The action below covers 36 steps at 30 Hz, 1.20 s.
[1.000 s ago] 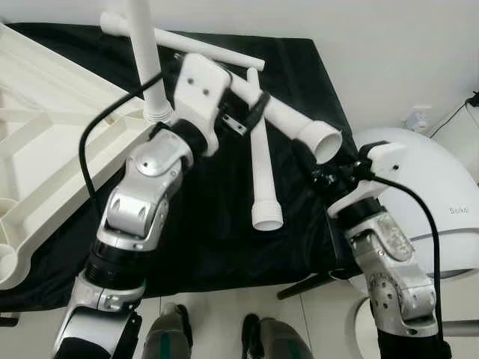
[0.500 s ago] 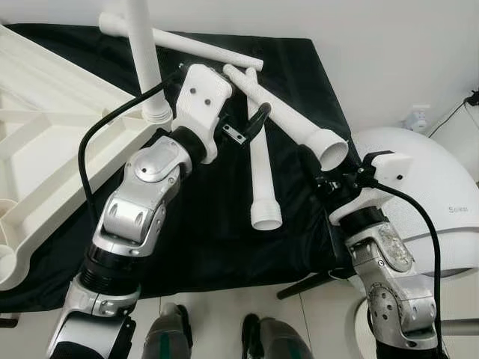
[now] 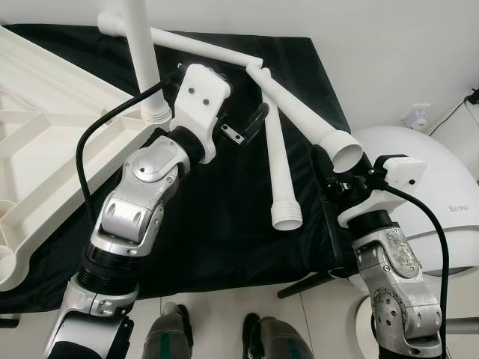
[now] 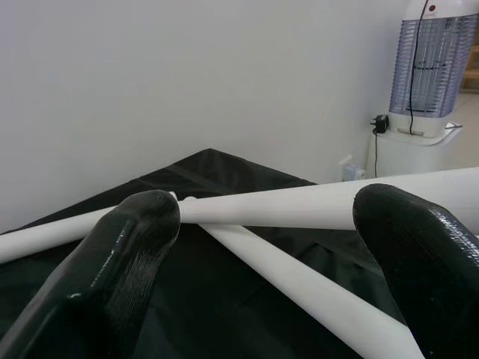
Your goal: Building children table
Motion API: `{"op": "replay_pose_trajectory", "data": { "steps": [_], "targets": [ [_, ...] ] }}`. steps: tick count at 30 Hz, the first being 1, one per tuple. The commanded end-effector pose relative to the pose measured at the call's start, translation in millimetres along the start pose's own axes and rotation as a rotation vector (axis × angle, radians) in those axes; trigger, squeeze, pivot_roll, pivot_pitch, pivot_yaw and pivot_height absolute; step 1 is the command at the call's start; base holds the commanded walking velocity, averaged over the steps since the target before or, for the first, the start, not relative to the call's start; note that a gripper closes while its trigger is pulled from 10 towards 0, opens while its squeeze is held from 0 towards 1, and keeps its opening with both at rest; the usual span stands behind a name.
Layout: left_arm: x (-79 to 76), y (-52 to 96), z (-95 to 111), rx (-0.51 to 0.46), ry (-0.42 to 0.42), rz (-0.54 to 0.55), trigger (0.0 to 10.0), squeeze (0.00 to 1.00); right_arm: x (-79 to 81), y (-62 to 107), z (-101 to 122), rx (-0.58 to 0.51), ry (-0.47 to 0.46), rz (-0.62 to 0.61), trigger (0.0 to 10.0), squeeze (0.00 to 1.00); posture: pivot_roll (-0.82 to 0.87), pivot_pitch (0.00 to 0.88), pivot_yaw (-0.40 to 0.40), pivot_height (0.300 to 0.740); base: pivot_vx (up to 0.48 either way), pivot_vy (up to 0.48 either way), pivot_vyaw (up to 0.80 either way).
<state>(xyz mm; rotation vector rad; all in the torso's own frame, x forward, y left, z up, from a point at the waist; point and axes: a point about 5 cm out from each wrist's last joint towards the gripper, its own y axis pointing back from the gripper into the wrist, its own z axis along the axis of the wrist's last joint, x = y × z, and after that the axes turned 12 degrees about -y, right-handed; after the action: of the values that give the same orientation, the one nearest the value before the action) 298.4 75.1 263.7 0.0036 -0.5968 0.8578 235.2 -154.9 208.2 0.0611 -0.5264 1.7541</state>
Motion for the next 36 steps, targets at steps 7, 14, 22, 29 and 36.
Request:
{"op": "replay_pose_trajectory", "data": {
  "steps": [7, 14, 22, 29, 36],
  "targets": [
    [-3.6, -0.8, 1, -0.005, 0.002, -0.034, 10.0, 0.00, 0.1, 4.2, 3, -0.014, 0.013, -0.021, 10.0, 0.00, -0.03, 0.179, -0.047, 0.740, 0.000, 0.000, 0.00],
    [-3.4, -0.6, 1, -0.005, 0.004, -0.034, 10.0, 0.00, 3.7, 8.0, 1, -0.014, 0.002, -0.038, 10.0, 0.00, -0.03, 0.178, -0.045, 0.740, 0.000, 0.000, 0.00],
    [-3.6, -1.3, 1, -0.008, 0.003, -0.033, 10.0, 0.00, 5.8, 6.1, 3, -0.020, 0.004, -0.014, 10.0, 0.00, -0.03, 0.174, -0.044, 0.740, 0.000, 0.000, 0.00],
    [-3.5, -0.7, 1, -0.005, 0.000, -0.031, 10.0, 0.00, 10.9, 6.1, 5, -0.033, 0.016, 0.018, 10.0, 0.00, -0.03, 0.173, -0.046, 0.740, 0.000, 0.000, 0.00],
    [-4.4, -1.3, 1, -0.006, 0.002, -0.030, 10.0, 0.00, 17.0, 4.5, 11, -0.067, 0.041, 0.058, 10.0, 0.00, -0.03, 0.167, -0.043, 0.740, 0.000, 0.000, 0.00]
  ]
}}
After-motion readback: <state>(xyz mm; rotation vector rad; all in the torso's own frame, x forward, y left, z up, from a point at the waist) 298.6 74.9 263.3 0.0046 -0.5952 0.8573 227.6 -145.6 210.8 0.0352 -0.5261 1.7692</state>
